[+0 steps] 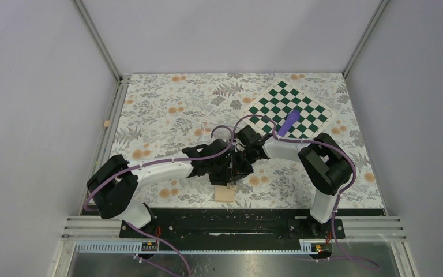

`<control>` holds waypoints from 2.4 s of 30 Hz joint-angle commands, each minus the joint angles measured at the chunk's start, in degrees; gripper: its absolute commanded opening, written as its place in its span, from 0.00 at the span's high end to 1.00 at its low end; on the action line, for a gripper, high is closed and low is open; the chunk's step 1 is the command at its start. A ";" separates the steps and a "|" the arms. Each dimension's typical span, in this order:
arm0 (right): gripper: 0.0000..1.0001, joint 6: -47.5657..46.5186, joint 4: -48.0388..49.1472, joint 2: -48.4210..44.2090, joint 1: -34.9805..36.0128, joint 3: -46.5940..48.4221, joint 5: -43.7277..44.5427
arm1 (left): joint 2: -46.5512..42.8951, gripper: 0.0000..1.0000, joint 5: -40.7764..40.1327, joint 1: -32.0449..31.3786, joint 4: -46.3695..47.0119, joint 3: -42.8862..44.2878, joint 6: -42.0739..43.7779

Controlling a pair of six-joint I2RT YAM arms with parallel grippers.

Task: Put the credit cards into the card holder
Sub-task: Close the card holder at the center of the board.

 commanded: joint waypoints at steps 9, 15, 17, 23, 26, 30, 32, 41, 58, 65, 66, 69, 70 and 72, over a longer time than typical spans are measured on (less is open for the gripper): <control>0.91 -0.48 -0.42 0.99 0.51 -0.44 -0.35 | -1.78 0.75 2.09 1.56 5.17 -3.45 -1.49; 0.91 -0.60 -0.42 1.05 0.48 -0.44 -0.42 | -1.27 0.80 4.29 2.05 9.05 -5.14 -2.50; 0.91 -0.54 -0.47 1.05 0.56 -0.44 -0.48 | -1.09 0.83 4.60 2.13 9.07 -5.14 -2.35; 0.91 -0.55 -0.47 1.13 0.53 -0.35 -0.59 | -1.97 1.00 3.61 2.21 7.29 -4.79 -1.89; 0.91 -0.57 -0.49 0.97 0.48 -0.35 -0.47 | -2.04 1.00 3.34 2.25 6.08 -4.44 -1.23; 0.91 -0.45 -0.53 0.21 0.55 -0.43 -0.38 | -2.01 1.00 2.38 2.17 4.26 -3.97 -0.44; 0.91 -0.45 -0.50 -0.06 0.55 -0.44 -0.15 | -2.15 1.00 1.57 2.24 3.00 -3.71 -0.03; 0.91 -0.57 -0.89 -0.25 0.47 -0.35 -0.20 | -1.04 1.00 1.00 2.22 3.76 -4.71 0.37; 0.88 -0.54 -0.07 -5.12 0.51 -1.33 -1.05 | 2.18 1.00 2.42 2.28 6.09 -6.41 0.16; 0.89 -0.69 -1.97 -8.42 0.53 -1.93 -1.19 | 2.42 1.00 0.90 2.32 3.82 -5.86 0.97; 0.91 -0.76 -2.17 -8.35 0.53 -1.91 -1.68 | 2.39 1.00 0.88 2.34 3.78 -5.88 1.01; 0.97 -0.42 -1.63 -7.75 0.68 -2.78 -1.96 | 2.46 1.00 0.78 2.29 3.69 -5.83 1.05; 0.98 -0.36 -1.41 -7.32 0.74 -3.09 -1.91 | 2.34 1.00 0.78 2.30 3.52 -5.81 1.07; 1.00 -0.36 -1.44 -6.36 0.89 -3.32 -1.81 | 1.96 1.00 0.64 2.34 3.24 -5.48 1.20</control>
